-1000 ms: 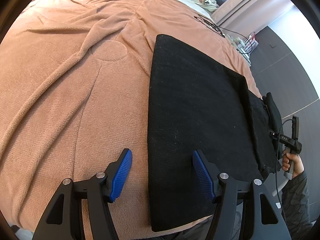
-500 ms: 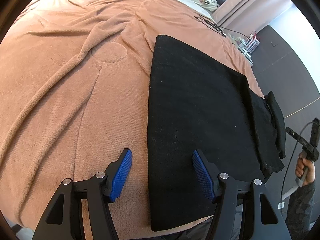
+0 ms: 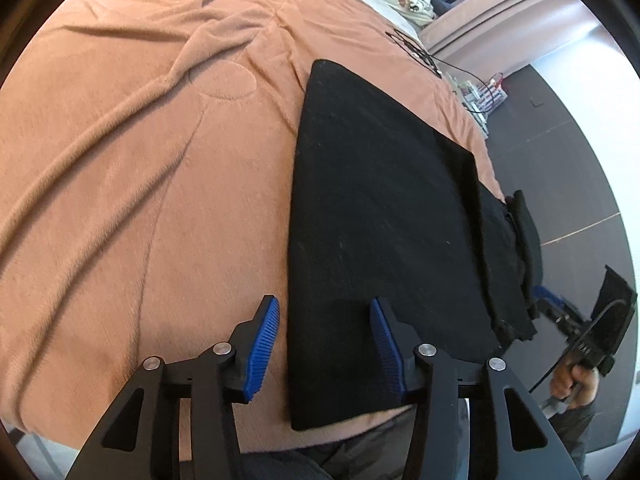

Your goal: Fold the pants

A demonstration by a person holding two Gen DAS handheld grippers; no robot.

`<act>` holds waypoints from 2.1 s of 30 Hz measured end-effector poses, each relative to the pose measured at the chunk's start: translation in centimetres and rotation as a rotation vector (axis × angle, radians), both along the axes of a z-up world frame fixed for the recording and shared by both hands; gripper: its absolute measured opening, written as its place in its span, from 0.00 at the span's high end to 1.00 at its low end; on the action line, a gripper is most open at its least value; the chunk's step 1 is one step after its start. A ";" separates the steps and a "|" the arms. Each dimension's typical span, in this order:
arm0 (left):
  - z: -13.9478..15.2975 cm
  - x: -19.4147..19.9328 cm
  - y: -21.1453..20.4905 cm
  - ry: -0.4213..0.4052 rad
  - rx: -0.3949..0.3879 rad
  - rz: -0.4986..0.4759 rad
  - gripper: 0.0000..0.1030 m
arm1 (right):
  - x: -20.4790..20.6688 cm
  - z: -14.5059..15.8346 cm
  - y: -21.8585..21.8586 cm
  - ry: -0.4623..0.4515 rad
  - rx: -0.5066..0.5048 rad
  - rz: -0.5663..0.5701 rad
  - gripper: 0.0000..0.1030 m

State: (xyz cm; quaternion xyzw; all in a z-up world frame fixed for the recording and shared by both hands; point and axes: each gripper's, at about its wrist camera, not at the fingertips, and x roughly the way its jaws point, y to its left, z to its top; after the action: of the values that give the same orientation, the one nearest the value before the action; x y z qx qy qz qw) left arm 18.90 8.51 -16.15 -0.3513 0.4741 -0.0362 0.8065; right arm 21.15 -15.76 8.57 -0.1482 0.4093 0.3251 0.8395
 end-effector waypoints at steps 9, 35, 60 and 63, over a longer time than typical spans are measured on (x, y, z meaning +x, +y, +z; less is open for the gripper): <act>-0.4 -1.2 0.2 -0.005 -0.045 -0.006 0.54 | -0.2 -2.9 3.7 0.049 0.007 0.113 0.52; -0.8 -1.8 0.5 -0.016 -0.069 0.009 0.54 | 0.3 -4.6 7.1 0.084 -0.020 0.142 0.88; -0.9 -1.3 -0.1 -0.009 -0.065 0.021 0.54 | 9.5 4.5 -2.9 -0.110 0.076 -0.228 0.91; -1.0 -1.5 0.1 -0.011 -0.069 0.021 0.54 | 11.0 4.5 -2.4 -0.122 0.046 -0.256 0.91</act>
State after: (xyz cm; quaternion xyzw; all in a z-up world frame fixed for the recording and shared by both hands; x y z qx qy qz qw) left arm 17.40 8.60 -17.13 -0.3837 0.4643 -0.0458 0.7969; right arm 32.12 -18.14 13.08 -0.0951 0.3653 0.2152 0.9007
